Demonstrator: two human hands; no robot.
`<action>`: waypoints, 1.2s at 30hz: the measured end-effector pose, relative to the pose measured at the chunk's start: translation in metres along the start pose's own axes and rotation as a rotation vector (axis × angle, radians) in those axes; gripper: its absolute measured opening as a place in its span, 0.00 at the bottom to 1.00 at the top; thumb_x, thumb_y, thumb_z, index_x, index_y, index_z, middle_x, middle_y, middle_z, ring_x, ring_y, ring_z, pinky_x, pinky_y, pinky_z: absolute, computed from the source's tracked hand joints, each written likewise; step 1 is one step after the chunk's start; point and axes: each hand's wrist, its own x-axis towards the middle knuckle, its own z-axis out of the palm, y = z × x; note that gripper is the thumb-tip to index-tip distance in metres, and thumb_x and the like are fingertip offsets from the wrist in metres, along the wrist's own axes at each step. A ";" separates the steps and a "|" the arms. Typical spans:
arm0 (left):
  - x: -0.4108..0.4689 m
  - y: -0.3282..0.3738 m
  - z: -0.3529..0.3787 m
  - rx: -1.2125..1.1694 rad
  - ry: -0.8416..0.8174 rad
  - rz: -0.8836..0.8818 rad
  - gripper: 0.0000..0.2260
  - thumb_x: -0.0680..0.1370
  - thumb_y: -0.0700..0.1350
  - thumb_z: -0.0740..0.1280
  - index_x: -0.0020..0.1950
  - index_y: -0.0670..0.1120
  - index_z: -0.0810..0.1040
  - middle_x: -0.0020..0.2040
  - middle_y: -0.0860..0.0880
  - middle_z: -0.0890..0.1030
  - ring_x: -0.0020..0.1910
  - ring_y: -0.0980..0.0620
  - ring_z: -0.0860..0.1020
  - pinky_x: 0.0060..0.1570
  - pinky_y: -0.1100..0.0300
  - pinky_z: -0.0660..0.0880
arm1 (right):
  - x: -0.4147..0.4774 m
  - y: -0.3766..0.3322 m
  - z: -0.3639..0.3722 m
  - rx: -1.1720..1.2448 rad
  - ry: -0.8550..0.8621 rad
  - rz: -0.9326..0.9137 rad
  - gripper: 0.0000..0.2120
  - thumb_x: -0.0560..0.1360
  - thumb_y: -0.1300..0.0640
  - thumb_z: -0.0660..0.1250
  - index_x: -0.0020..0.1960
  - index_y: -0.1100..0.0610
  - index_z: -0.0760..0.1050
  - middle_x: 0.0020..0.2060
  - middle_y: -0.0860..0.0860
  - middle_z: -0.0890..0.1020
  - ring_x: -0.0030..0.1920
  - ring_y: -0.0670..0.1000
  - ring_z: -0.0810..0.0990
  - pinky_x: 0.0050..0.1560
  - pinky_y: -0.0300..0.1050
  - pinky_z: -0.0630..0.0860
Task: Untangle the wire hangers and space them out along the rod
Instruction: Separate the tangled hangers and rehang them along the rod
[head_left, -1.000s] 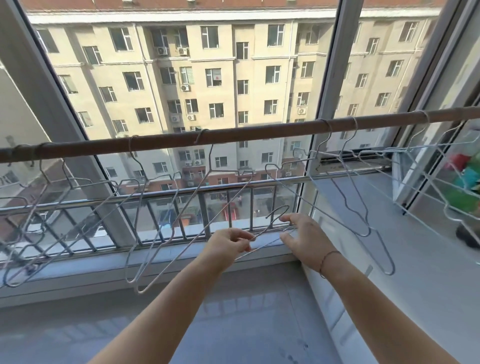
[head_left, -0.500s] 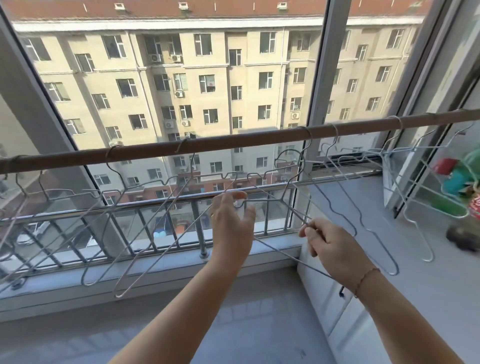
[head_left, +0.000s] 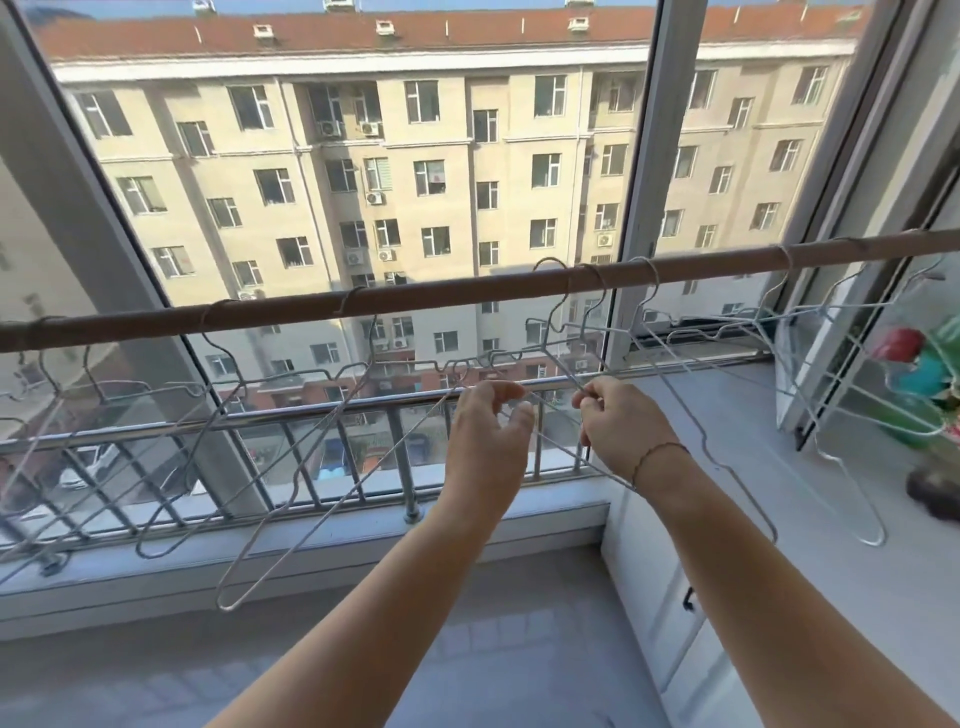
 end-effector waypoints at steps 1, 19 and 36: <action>-0.001 -0.002 -0.001 0.001 0.008 -0.004 0.09 0.77 0.44 0.63 0.56 0.47 0.76 0.54 0.49 0.79 0.55 0.52 0.76 0.60 0.52 0.73 | -0.001 0.003 0.002 -0.009 -0.006 -0.002 0.12 0.77 0.59 0.54 0.50 0.57 0.76 0.44 0.58 0.83 0.48 0.58 0.79 0.52 0.51 0.76; 0.003 -0.020 -0.125 -0.124 0.285 -0.191 0.12 0.79 0.43 0.58 0.60 0.44 0.75 0.51 0.50 0.77 0.54 0.51 0.74 0.50 0.61 0.71 | -0.078 -0.093 0.097 0.479 -0.370 -0.205 0.21 0.76 0.48 0.61 0.65 0.55 0.66 0.49 0.47 0.76 0.52 0.46 0.75 0.57 0.41 0.74; 0.070 -0.048 -0.136 -0.593 -0.208 -0.470 0.09 0.76 0.35 0.63 0.37 0.40 0.77 0.24 0.48 0.76 0.19 0.55 0.73 0.20 0.66 0.70 | -0.056 -0.133 0.146 0.579 -0.121 -0.088 0.08 0.72 0.50 0.60 0.40 0.52 0.74 0.25 0.48 0.74 0.28 0.49 0.72 0.34 0.48 0.70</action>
